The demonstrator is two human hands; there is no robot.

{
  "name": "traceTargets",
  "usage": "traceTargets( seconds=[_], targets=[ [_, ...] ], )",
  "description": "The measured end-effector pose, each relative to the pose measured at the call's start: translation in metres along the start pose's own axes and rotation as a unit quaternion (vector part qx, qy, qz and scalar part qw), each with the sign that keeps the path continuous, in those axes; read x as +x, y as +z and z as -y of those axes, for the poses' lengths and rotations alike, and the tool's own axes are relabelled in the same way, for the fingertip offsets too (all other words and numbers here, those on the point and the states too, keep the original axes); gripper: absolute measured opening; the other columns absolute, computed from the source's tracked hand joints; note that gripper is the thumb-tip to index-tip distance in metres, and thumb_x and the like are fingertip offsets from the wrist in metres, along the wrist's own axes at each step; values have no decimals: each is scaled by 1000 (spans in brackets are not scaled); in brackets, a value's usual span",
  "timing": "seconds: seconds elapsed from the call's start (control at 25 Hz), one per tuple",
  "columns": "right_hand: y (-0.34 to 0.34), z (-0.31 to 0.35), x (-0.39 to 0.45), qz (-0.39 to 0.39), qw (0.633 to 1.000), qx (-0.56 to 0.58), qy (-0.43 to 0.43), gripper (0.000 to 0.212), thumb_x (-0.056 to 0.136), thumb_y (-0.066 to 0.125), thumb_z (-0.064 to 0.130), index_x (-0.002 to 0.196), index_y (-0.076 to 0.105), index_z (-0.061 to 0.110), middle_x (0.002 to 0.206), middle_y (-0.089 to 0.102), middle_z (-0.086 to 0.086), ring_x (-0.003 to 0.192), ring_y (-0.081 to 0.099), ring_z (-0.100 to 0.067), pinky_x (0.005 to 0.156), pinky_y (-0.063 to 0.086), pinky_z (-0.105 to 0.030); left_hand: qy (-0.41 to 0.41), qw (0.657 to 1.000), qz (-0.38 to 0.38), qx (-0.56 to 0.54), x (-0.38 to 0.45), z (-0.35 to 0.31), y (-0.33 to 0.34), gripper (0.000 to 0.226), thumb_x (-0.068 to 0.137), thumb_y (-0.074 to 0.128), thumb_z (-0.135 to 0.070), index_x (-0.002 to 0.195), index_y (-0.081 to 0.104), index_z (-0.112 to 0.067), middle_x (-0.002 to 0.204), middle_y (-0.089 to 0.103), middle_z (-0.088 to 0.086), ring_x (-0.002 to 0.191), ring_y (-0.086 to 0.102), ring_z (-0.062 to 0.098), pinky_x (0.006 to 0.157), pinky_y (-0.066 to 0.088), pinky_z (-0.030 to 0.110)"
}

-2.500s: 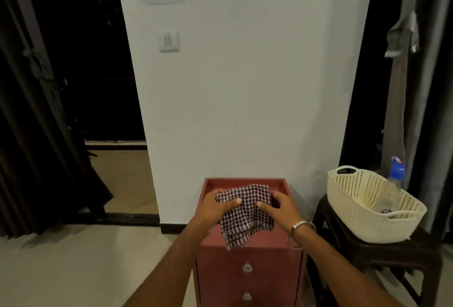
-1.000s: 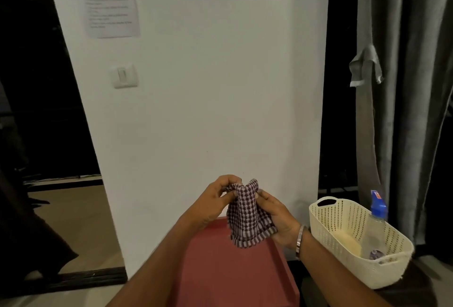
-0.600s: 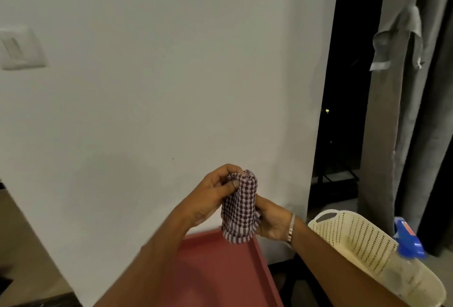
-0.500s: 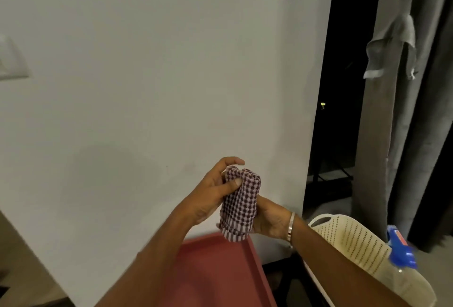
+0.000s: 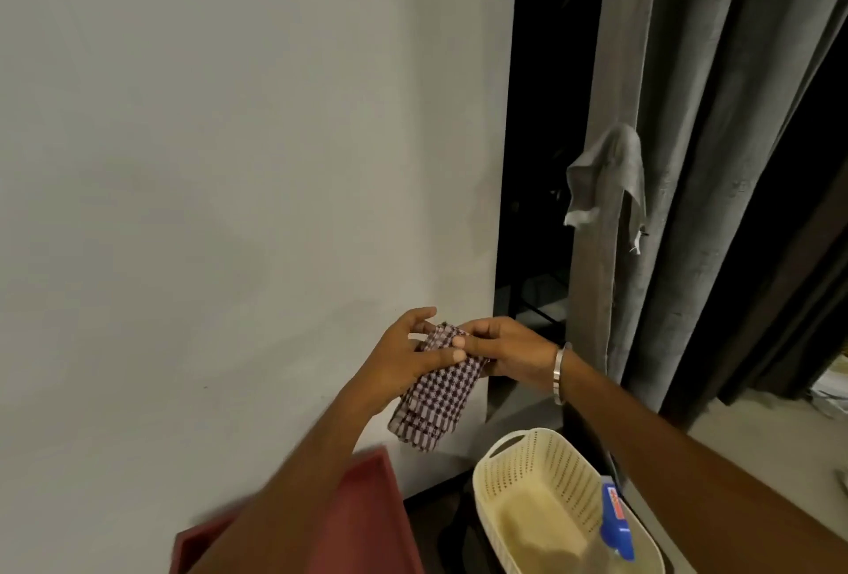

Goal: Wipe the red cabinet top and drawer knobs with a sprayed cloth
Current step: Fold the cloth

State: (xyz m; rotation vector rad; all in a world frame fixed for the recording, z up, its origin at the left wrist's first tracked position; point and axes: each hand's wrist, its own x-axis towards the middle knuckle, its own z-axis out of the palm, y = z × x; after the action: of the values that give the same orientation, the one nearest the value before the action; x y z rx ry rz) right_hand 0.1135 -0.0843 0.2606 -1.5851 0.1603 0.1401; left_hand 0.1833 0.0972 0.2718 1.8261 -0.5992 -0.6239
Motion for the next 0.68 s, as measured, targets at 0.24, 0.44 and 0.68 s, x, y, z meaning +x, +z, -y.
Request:
traceTargets(
  seconds=[0.24, 0.44, 0.68],
  targets=[
    [-81, -52, 19, -41, 994, 52, 84, 17, 86, 61, 17, 101, 60, 8, 103, 63, -9, 101, 60, -24, 84, 54, -37, -141, 983, 120, -4, 55, 47, 44, 63, 66, 85, -37, 121, 60, -17, 114, 70, 3, 103, 68, 20, 91, 56, 41],
    [-133, -140, 28, -79, 974, -36, 210, 7, 93, 55, 15, 86, 59, 14, 98, 63, -10, 104, 60, -32, 93, 51, -52, -246, 958, -2, -150, 87, 115, 120, 43, 75, 80, -10, 113, 60, -4, 114, 68, 15, 100, 68, 28, 89, 56, 43],
    [-147, -242, 33, -44, 919, -256, 297, 32, 92, 57, 24, 109, 63, -2, 116, 64, -21, 106, 62, -35, 91, 53, -46, -317, 947, -36, -43, 93, 198, 196, 45, 80, 74, -15, 121, 60, -3, 118, 66, 13, 103, 66, 25, 93, 54, 38]
  ],
)
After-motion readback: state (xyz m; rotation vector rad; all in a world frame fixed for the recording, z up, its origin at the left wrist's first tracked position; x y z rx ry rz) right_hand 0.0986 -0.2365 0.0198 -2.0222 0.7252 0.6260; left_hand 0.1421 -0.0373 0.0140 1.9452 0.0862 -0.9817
